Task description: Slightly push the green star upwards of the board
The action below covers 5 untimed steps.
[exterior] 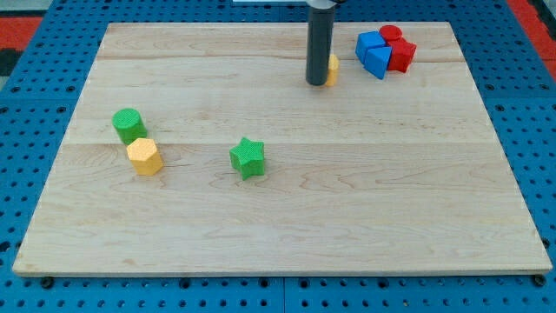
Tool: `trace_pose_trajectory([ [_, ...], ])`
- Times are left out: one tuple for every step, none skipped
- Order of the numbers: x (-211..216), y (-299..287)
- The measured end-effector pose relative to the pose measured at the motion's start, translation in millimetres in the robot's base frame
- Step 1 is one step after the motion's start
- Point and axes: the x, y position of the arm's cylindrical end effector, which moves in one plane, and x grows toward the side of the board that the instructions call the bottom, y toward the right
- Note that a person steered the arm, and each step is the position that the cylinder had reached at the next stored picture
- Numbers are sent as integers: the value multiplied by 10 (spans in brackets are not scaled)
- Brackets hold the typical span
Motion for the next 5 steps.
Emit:
trace_pose_trajectory([
  [0, 310],
  [-22, 374],
  [4, 390],
  [742, 375],
  [1605, 169],
])
